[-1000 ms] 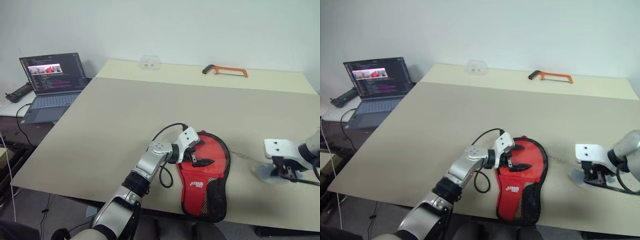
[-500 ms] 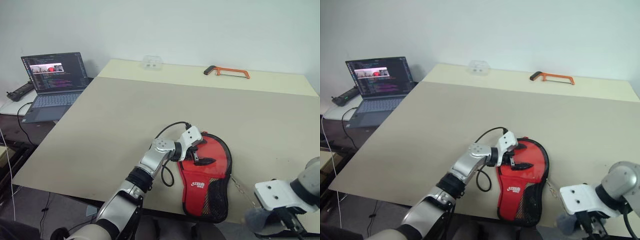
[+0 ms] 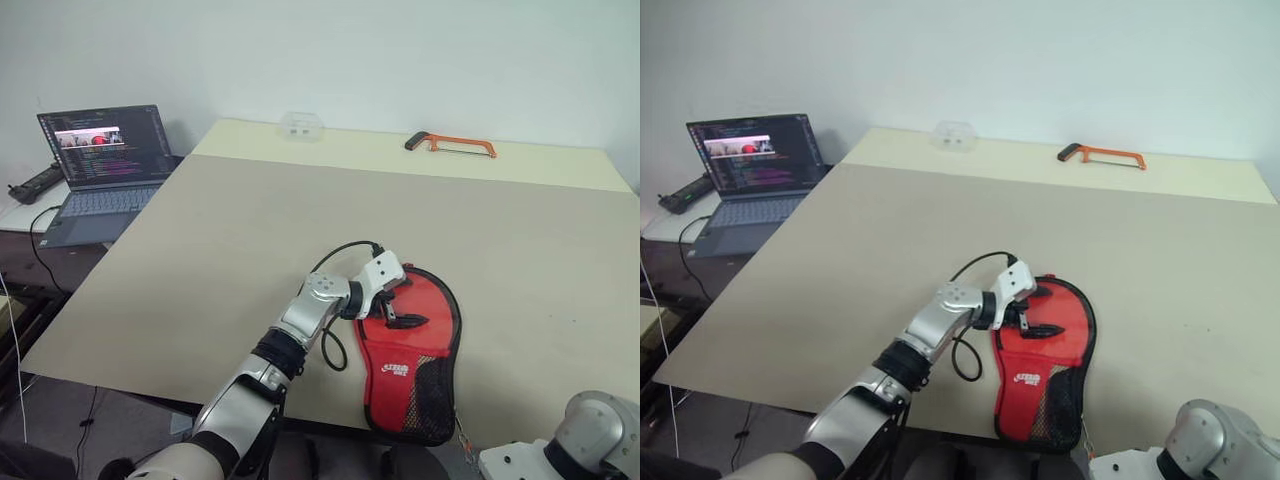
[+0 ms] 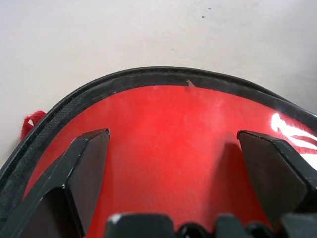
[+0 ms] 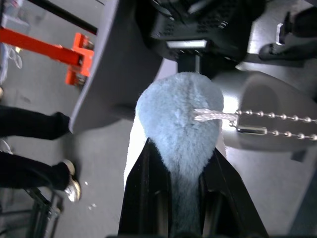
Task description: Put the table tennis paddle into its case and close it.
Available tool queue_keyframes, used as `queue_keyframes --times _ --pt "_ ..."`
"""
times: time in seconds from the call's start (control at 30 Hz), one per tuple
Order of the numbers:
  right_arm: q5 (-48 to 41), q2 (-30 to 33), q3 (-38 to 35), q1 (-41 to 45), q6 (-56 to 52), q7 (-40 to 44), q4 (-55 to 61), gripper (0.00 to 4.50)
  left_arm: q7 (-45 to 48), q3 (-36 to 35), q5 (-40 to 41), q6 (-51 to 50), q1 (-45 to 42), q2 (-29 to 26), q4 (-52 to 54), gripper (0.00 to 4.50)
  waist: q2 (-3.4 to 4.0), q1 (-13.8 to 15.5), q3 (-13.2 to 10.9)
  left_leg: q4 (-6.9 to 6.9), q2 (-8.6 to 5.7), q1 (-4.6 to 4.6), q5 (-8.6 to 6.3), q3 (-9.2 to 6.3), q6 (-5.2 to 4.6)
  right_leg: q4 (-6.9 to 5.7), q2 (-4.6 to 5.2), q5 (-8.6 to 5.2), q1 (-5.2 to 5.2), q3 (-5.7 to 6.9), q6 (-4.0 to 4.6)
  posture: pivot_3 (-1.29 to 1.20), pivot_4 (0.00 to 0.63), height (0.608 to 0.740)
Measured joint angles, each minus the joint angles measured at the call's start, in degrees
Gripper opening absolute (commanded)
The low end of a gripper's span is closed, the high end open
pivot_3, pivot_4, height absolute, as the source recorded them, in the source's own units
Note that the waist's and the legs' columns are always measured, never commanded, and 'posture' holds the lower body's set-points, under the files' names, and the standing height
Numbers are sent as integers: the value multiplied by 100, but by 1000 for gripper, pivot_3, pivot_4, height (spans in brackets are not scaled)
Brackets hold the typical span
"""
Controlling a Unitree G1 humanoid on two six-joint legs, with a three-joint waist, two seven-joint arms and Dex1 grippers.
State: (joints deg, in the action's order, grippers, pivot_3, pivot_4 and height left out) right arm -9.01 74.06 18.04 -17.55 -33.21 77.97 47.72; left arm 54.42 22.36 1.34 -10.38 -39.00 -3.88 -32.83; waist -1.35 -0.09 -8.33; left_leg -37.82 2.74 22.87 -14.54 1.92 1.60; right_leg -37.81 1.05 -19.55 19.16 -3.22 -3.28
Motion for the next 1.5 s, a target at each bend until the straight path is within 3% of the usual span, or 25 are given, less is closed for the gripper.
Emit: queue_keyframes --times 0.37,0.63,0.8,0.97,1.23,1.4,1.5 --pt "-129 9 197 282 -86 -80 -65 169 -3 -5 -18 6 -17 -1 -45 4500 -15 -3 7 0 1 -2 0 -2 0 1 2 1 -2 -1 -1 0 150 740" --pt "-728 234 -1112 1475 12 208 -1098 167 20 -16 -17 85 -11 -46 -55 4500 -18 -8 5 4 4 -2 1 -5 -2 5 10 15 -3 2 23 0 150 740" --pt "-506 355 -1400 1687 455 155 -1870 155 27 -20 -13 86 10 -64 -25 4500 -18 -13 6 6 3 -3 1 -1 -3 7 28 15 -1 -3 24 0 150 740" --pt "129 225 -1151 1743 1175 -81 -2340 1783 37 -27 -3 85 87 -102 117 4500 -13 -19 8 16 4 2 1 1 -2 6 20 12 -6 -5 29 0 150 740" --pt "310 211 -1097 2128 1664 80 -2933 4477 19 -47 31 -17 258 -373 613 4500 -11 -98 -3 43 0 1 2 19 -1 5 4 13 -5 -24 28 0 150 740" --pt "-191 366 -1848 2284 1707 478 -3420 4477 337 -251 348 -807 404 -936 1590 4500 22 -160 -73 76 -3 3 11 22 11 -1 0 13 15 -25 30 0 150 740" --pt "-871 383 -2736 2005 1547 891 -3562 4477 979 -480 851 -1462 518 -1842 2620 4500 8 -167 -135 85 6 39 27 19 40 -4 -11 7 54 -21 39 0 150 740"
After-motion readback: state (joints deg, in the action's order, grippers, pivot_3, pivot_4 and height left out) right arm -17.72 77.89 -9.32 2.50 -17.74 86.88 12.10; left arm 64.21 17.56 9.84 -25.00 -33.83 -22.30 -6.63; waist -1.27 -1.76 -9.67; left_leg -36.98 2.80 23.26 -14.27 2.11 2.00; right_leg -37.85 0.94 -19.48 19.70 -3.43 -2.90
